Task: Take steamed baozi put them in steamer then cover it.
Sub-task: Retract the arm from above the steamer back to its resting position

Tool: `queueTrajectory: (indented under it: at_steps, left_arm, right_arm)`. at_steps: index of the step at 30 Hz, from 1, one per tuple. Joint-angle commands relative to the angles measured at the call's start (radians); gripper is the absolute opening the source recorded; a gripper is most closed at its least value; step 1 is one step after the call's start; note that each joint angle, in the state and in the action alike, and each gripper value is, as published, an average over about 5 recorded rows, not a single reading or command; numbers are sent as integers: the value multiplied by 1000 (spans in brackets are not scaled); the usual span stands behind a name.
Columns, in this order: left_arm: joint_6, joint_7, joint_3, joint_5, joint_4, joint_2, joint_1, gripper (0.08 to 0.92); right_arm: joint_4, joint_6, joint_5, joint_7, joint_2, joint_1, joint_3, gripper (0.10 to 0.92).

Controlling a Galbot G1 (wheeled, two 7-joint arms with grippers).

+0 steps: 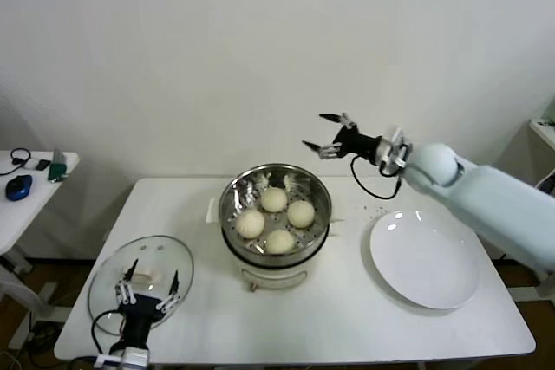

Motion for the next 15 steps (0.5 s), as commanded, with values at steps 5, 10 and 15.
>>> queueTrajectory:
  at_steps: [5,10,15]
  left_arm:
    - [115,2,-11,570,2,8,10,823]
    - [117,46,-33,872,37,30,-3,823]
    - [107,75,-44,1067,90,32,-48,823]
  right_arm:
    - [211,17,-190,243,101,-964,1002,823]
    - [248,-10,-240,196,205,-1148,1175,823]
    - [286,-35,-248,124,259,-1252,1267,823]
